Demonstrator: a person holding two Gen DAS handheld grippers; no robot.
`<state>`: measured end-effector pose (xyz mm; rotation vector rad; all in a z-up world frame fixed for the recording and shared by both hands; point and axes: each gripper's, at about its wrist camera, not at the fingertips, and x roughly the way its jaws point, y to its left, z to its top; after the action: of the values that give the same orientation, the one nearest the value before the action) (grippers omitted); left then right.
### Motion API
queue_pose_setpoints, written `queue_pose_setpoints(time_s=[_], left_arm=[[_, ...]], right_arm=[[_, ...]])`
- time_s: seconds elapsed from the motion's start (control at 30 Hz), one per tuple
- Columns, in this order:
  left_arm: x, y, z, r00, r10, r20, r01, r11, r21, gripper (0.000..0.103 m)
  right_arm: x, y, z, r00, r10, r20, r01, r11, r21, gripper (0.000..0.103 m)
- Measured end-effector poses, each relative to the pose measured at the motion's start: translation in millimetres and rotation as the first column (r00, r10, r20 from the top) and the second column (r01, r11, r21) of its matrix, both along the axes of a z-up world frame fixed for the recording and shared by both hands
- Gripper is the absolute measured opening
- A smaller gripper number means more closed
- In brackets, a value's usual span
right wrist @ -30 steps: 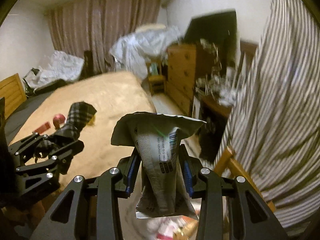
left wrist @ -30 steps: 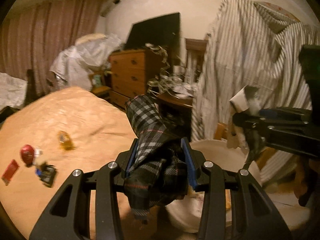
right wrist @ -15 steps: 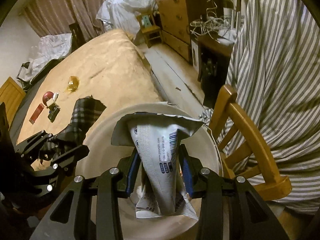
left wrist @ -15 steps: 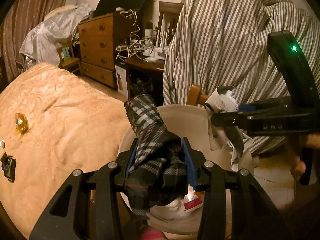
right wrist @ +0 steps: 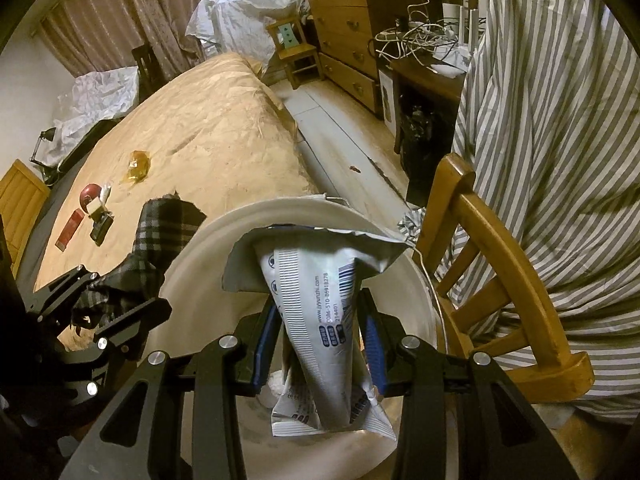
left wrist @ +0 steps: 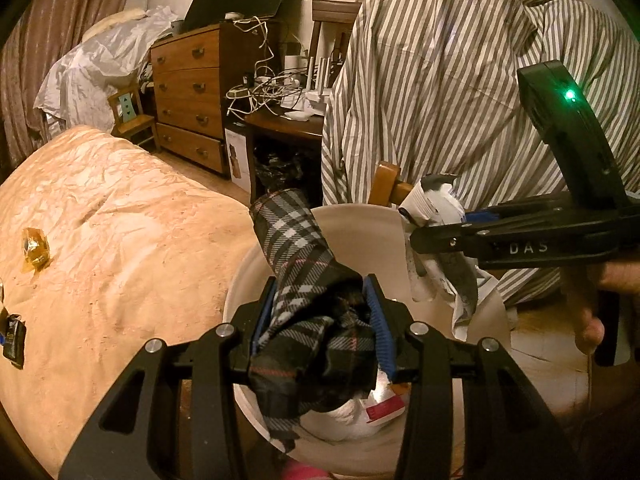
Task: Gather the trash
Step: 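Open both tools to drop the cloth and wrapper into the bucket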
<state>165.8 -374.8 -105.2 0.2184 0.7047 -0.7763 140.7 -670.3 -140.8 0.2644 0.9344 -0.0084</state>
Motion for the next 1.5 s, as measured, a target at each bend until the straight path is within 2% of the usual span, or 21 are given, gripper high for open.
queue_pose_setpoints(time_s=[0.47,0.5,0.53,0.6,1.23,1.5], left_arm=[[0.9,0.4,-1.5,1.0,0.003,-0.003,-0.003,1.0,0.004,0.043],[1.0,0.7,-2.0,1.0,0.007,-0.001,-0.007,1.0,0.006,0.049],[1.4,2.1,-2.1,1.0,0.011,0.0,-0.011,1.0,0.006,0.062],[0.8,4.4,-1.5,0.999,0.03,0.016,-0.03,1.0,0.002,0.073],[-0.8,9.7,-0.2,0.999,0.038,0.016,-0.038,0.999,0.001,0.074],[-5.3,26.7,6.6,0.999,0.051,0.019,-0.05,0.999,-0.018,0.074]], right_arm=[[2.4,3.0,3.4,1.0,0.002,0.006,-0.002,1.0,0.005,0.042],[1.8,2.0,3.2,1.0,0.002,0.009,-0.002,1.0,0.009,0.044],[1.6,2.2,4.4,1.0,-0.003,0.014,0.003,1.0,0.008,0.049],[-0.1,2.4,5.8,1.0,-0.01,0.023,0.01,1.0,0.014,0.051],[-7.7,-1.7,11.2,0.998,-0.021,0.052,0.02,0.999,0.028,0.052],[-33.5,20.3,21.2,0.993,-0.006,0.119,0.007,1.0,-0.004,0.061]])
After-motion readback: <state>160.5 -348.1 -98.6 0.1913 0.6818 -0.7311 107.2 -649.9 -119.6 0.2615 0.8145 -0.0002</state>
